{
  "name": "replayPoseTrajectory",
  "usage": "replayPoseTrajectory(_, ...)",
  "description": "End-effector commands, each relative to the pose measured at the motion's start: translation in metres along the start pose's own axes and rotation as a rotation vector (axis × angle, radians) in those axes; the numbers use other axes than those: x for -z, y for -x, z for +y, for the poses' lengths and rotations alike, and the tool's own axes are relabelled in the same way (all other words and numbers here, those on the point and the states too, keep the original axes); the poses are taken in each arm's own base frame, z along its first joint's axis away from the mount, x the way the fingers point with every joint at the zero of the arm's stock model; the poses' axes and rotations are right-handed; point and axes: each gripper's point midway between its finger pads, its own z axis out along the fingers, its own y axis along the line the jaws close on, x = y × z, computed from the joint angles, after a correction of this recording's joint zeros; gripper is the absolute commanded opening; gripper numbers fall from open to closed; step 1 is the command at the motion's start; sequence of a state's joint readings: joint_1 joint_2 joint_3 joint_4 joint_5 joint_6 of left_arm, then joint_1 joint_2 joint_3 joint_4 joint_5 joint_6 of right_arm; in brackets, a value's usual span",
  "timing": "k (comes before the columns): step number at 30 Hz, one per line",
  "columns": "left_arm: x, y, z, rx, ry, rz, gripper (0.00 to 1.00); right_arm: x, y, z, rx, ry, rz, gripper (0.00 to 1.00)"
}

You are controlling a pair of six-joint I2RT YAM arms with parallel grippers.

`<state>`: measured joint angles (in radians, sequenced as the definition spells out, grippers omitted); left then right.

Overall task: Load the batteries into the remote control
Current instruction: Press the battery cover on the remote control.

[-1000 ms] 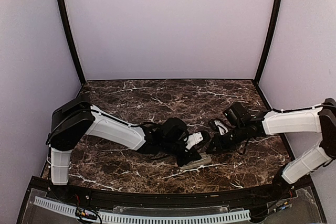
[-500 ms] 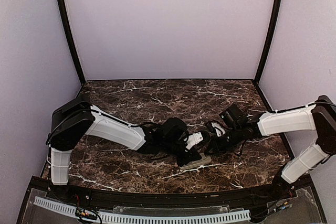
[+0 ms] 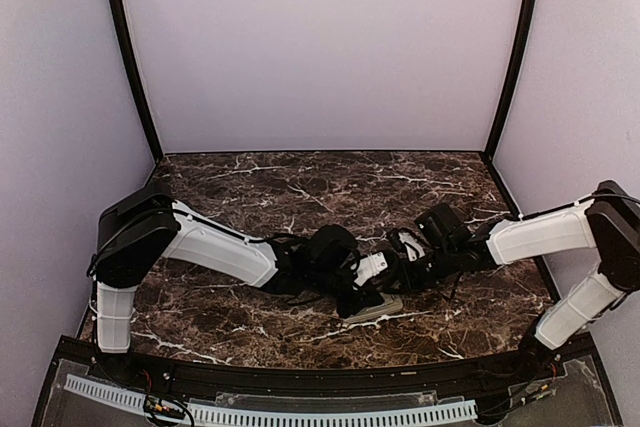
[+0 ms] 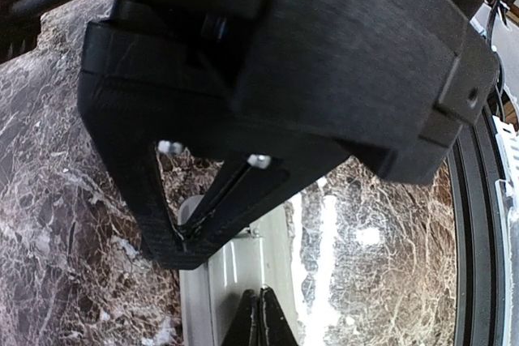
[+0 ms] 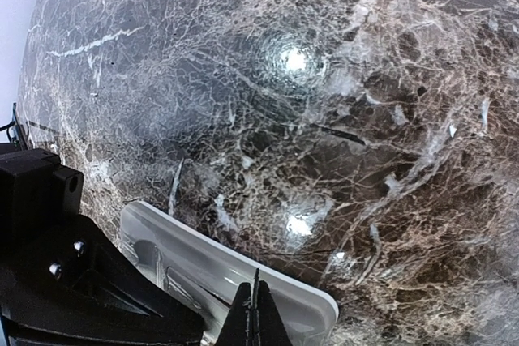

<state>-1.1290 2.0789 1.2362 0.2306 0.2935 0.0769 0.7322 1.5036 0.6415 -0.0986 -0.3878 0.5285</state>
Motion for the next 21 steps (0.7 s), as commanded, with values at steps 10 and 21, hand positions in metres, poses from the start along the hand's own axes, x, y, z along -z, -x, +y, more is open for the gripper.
replayPoseTrajectory(10, -0.005, -0.074, -0.006, 0.046, -0.020, 0.257, 0.00, 0.033, -0.010, 0.014, 0.018, -0.069, 0.074, 0.06)
replayPoseTrajectory(21, -0.006, -0.075, -0.005, 0.050, -0.018, 0.265, 0.00, 0.025, -0.019, 0.003, -0.010, -0.097, 0.109, 0.12)
